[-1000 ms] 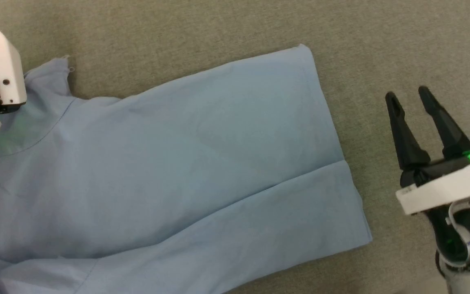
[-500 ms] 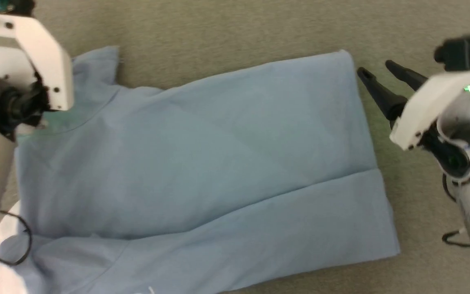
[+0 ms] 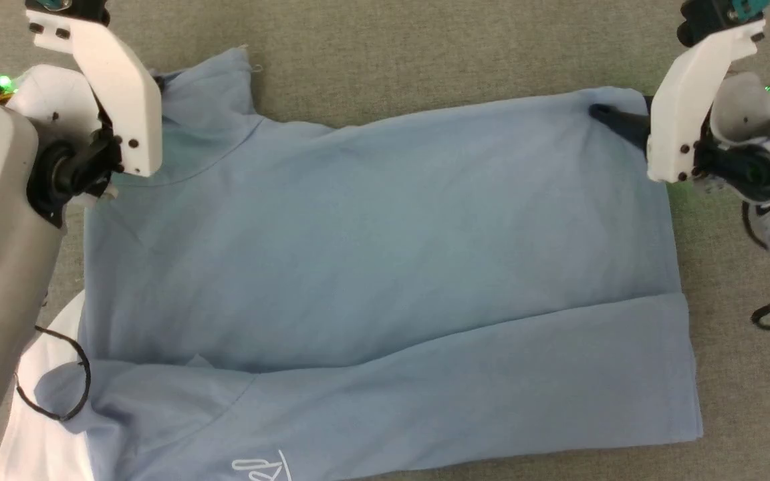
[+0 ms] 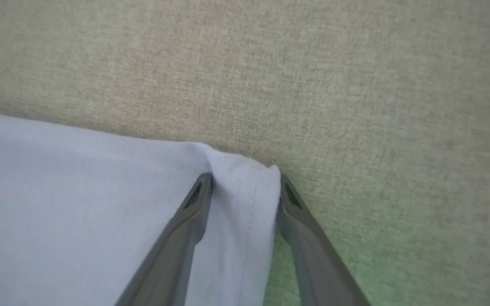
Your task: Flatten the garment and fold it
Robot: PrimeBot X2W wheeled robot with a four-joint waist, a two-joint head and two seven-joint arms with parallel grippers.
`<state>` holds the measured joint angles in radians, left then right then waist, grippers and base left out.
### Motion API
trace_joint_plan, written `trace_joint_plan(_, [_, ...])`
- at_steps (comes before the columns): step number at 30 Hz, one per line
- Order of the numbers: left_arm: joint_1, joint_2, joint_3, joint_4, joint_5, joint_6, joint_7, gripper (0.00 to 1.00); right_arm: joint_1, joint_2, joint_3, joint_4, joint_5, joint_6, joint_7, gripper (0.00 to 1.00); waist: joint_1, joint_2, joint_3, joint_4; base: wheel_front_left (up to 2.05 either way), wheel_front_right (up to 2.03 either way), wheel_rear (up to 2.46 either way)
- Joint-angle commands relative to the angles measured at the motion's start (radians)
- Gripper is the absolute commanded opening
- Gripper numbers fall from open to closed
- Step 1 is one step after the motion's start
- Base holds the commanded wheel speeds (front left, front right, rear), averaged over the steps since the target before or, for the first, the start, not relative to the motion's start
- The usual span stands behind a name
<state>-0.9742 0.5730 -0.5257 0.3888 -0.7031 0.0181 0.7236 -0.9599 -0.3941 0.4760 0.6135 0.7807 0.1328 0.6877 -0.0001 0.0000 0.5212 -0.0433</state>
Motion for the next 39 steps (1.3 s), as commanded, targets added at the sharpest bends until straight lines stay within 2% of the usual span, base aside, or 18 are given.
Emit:
trace_joint_plan(1, [0.001,-0.005,-0.001,0.001,-0.003,-0.006,-0.022,0.00,0.064,0.010,0.058,0.060,0.005,-0.002,0.066,0.00,0.0001,0.0000,-0.005,0.003,0.00,0.00,0.00])
trace_joint_plan(4, [0.006,-0.001,0.012,0.006,0.005,-0.007,-0.084,0.00,0.045,-0.002,0.091,0.031,0.003,-0.002,0.039,0.00,0.0001,0.0000,-0.023,0.002,0.00,0.00,0.00])
trace_joint_plan(11, [0.095,0.016,0.081,-0.029,-0.011,0.018,-0.261,0.00,0.068,-0.055,0.090,-0.081,-0.016,-0.002,-0.235,0.00,0.0001,0.0000,-0.142,0.007,0.00,0.00,0.00])
trace_joint_plan(14, [0.161,0.029,0.106,-0.068,-0.024,0.036,-0.308,0.00,0.112,-0.070,0.081,-0.114,-0.017,-0.002,-0.292,0.00,0.0001,0.0000,-0.184,0.010,0.00,0.00,0.00])
trace_joint_plan(17, [0.299,0.047,0.144,-0.158,-0.049,0.079,-0.366,0.00,0.207,-0.087,0.062,-0.166,-0.013,-0.002,-0.362,0.00,0.0001,0.0000,-0.242,0.018,0.00,0.00,0.00])
trace_joint_plan(20, [0.471,0.060,0.182,-0.271,-0.076,0.140,-0.415,0.00,0.318,-0.093,0.034,-0.197,-0.011,-0.002,-0.410,0.00,0.0001,0.0000,-0.287,0.023,0.00,0.00,0.00])
trace_joint_plan(24, [0.717,0.057,0.216,-0.413,-0.113,0.226,-0.460,0.00,0.455,-0.083,-0.014,-0.182,-0.001,-0.002,-0.451,0.00,0.0001,0.0000,-0.325,0.035,0.00,0.00,0.00])
trace_joint_plan(28, [0.922,0.045,0.229,-0.502,-0.135,0.285,-0.500,0.00,0.556,-0.065,-0.064,-0.158,-0.009,-0.002,-0.500,0.00,0.0001,0.0000,-0.345,0.041,0.00,0.00,0.00])
trace_joint_plan(29, [0.961,0.041,0.229,-0.520,-0.138,0.294,-0.508,0.00,0.577,-0.060,-0.081,-0.155,-0.015,-0.002,-0.515,0.04,0.0001,0.0000,-0.349,0.042,0.00,0.00,0.00])
trace_joint_plan(30, [0.995,0.038,0.226,-0.534,-0.141,0.303,-0.511,0.00,0.599,-0.054,-0.096,-0.153,-0.017,-0.002,-0.523,0.34,0.0001,0.0000,-0.352,0.043,0.00,0.00,0.00])
trace_joint_plan(31, [1.024,0.037,0.221,-0.548,-0.142,0.309,-0.512,0.00,0.621,-0.048,-0.107,-0.154,-0.018,-0.002,-0.525,0.55,0.0001,0.0000,-0.354,0.044,0.00,0.00,0.00])
trace_joint_plan(32, [1.045,0.031,0.218,-0.559,-0.146,0.312,-0.516,0.00,0.641,-0.044,-0.117,-0.156,-0.022,-0.002,-0.529,1.00,0.0001,0.0000,-0.356,0.045,0.00,0.00,0.00])
trace_joint_plan(33, [1.062,0.023,0.215,-0.566,-0.149,0.314,-0.523,0.00,0.663,-0.040,-0.125,-0.160,-0.028,-0.002,-0.530,1.00,0.0001,0.0000,-0.360,0.046,0.00,0.00,0.00])
trace_joint_plan(34, [1.075,0.017,0.209,-0.568,-0.150,0.313,-0.527,0.25,0.684,-0.035,-0.132,-0.167,-0.030,-0.002,-0.529,1.00,0.0001,0.0000,-0.361,0.046,0.00,0.00,0.00])
trace_joint_plan(35, [1.086,0.009,0.202,-0.567,-0.154,0.312,-0.530,0.74,0.705,-0.030,-0.140,-0.178,-0.033,-0.002,-0.532,1.00,0.0001,0.0000,-0.362,0.046,0.00,0.00,0.00])
trace_joint_plan(36, [1.094,0.000,0.197,-0.565,-0.157,0.310,-0.534,1.00,0.726,-0.028,-0.148,-0.192,-0.038,-0.002,-0.535,1.00,0.0001,0.0000,-0.364,0.047,0.00,0.00,0.00])
trace_joint_plan(39, [1.104,-0.022,0.198,-0.560,-0.139,0.321,-0.581,1.00,0.803,-0.022,-0.180,-0.263,-0.058,-0.002,-0.546,1.00,0.0001,0.0000,-0.372,0.048,0.00,0.00,0.00])
